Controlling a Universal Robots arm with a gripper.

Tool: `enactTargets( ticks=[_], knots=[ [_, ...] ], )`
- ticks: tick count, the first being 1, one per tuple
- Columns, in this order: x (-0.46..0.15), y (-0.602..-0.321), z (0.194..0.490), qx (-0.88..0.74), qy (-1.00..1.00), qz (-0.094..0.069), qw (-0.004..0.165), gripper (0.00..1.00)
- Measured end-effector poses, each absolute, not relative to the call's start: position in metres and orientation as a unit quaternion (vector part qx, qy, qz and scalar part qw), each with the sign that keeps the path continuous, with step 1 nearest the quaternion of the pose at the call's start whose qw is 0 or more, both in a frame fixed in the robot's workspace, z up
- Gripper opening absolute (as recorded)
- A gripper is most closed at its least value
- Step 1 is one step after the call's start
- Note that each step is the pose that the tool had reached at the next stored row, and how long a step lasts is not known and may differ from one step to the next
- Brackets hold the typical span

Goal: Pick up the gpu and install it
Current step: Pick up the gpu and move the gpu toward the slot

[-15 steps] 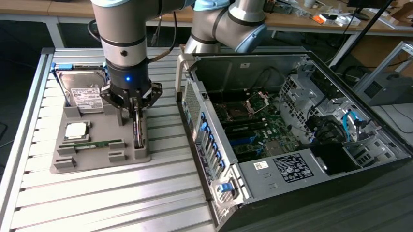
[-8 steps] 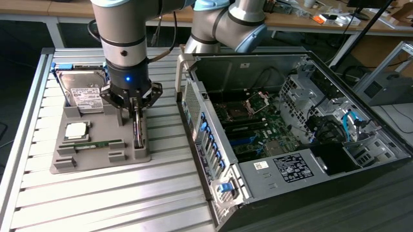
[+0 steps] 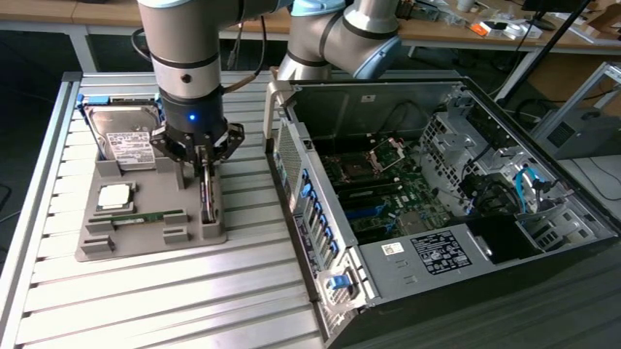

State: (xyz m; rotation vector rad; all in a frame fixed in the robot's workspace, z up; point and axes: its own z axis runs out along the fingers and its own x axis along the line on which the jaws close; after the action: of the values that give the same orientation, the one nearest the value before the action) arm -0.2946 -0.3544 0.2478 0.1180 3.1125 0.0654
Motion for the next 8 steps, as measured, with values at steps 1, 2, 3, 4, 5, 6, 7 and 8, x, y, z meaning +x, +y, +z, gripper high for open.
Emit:
enactTargets(
  ticks=[1,2,3,4,5,6,7,8],
  knots=[
    [-0.2946,-0.3544,0.2495,0.038,0.999,0.021,0.013,0.27],
    [-0.2946,-0.3544,0.2509,0.038,0.999,0.021,0.013,0.27],
    [-0.2946,-0.3544,0.2524,0.038,0.999,0.021,0.013,0.27],
    [-0.2946,-0.3544,0.2532,0.038,0.999,0.021,0.013,0.27],
    [-0.2946,-0.3544,0.2542,0.038,0.999,0.021,0.013,0.27],
    [-0.2946,-0.3544,0.2551,0.038,0.999,0.021,0.013,0.27],
    [-0.2946,-0.3544,0.256,0.038,0.999,0.021,0.013,0.27],
    [-0.2946,-0.3544,0.2568,0.038,0.999,0.021,0.013,0.27]
  ],
)
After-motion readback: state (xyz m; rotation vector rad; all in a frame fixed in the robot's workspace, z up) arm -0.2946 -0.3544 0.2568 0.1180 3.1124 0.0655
